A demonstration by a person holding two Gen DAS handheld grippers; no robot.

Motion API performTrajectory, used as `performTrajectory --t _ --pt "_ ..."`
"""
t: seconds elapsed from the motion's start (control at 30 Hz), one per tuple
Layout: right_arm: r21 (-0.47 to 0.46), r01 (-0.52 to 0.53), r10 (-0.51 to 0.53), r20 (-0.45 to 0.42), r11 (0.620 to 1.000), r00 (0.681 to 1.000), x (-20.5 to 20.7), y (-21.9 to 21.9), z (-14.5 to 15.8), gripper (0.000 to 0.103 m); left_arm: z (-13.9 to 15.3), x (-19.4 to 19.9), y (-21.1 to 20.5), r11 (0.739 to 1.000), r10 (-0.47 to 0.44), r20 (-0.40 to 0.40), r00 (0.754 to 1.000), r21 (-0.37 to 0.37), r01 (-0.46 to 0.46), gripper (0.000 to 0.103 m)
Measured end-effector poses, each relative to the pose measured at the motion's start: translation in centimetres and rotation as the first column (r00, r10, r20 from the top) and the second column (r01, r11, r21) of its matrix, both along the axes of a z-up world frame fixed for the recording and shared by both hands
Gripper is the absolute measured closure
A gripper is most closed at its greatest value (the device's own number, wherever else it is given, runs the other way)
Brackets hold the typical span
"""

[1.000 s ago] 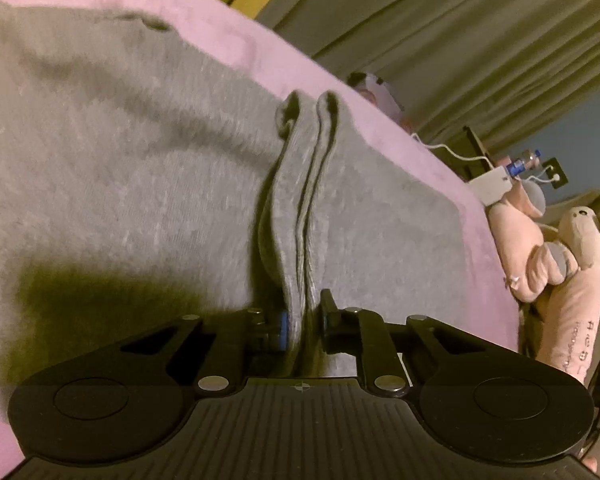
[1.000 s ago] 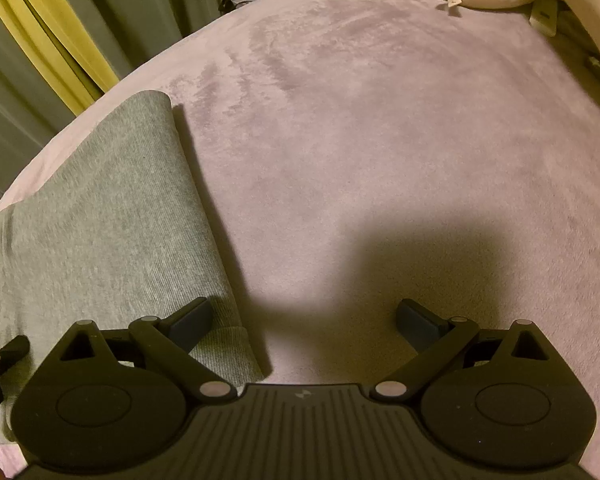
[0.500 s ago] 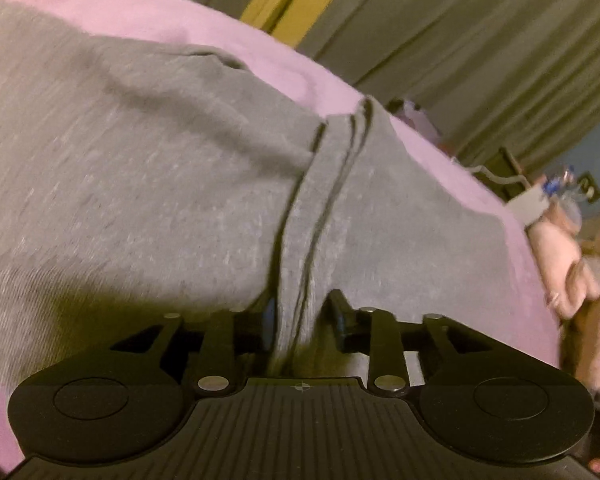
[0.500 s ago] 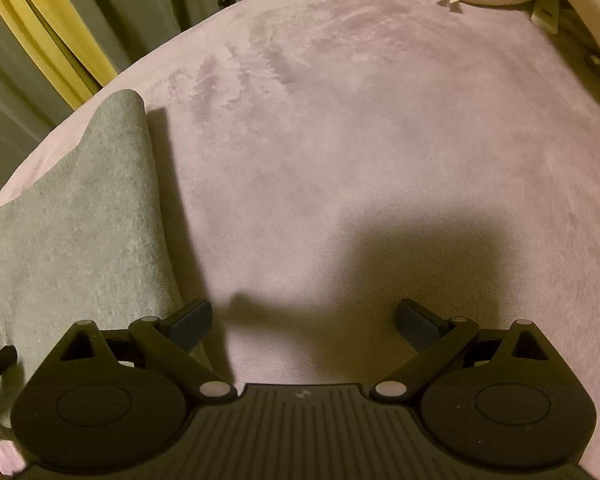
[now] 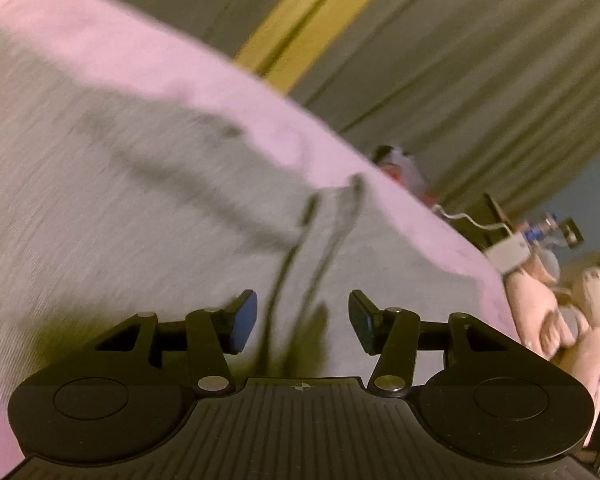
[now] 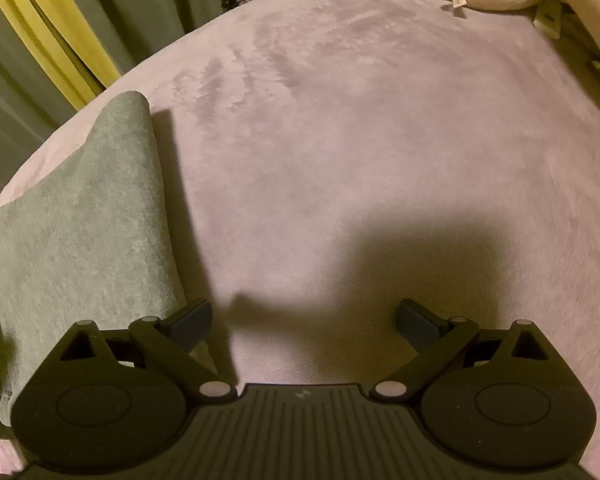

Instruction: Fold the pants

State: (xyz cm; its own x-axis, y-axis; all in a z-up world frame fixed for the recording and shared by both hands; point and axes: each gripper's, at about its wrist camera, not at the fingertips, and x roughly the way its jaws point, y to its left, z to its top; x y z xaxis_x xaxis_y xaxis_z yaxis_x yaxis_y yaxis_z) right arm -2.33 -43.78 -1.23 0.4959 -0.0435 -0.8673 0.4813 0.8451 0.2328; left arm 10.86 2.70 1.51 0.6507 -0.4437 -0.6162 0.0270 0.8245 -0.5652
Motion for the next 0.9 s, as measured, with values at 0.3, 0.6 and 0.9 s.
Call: performTrajectory --t 0.3,0.6,0.9 --pt "-0.019 -0.025 0.026 0.056 1.000 0.998 -0.3 0.4 0.3 0.004 1.6 6.2 -3.9 0.987 -0.054 0.036 0.998 0.155 0.048 0.026" --pt "-0.034 -0.038 0.040 0.055 0.999 0.998 0.0 0.6 0.1 0.004 -0.4 8.4 -6.0 0.985 -0.077 -0.006 0.997 0.157 0.077 0.077" --pt "-0.013 -0.026 0.027 0.058 1.000 0.998 0.0 0.6 -0.1 0.004 0.2 5.4 -6.8 0.927 -0.018 0.131 0.991 0.374 -0.033 0.068"
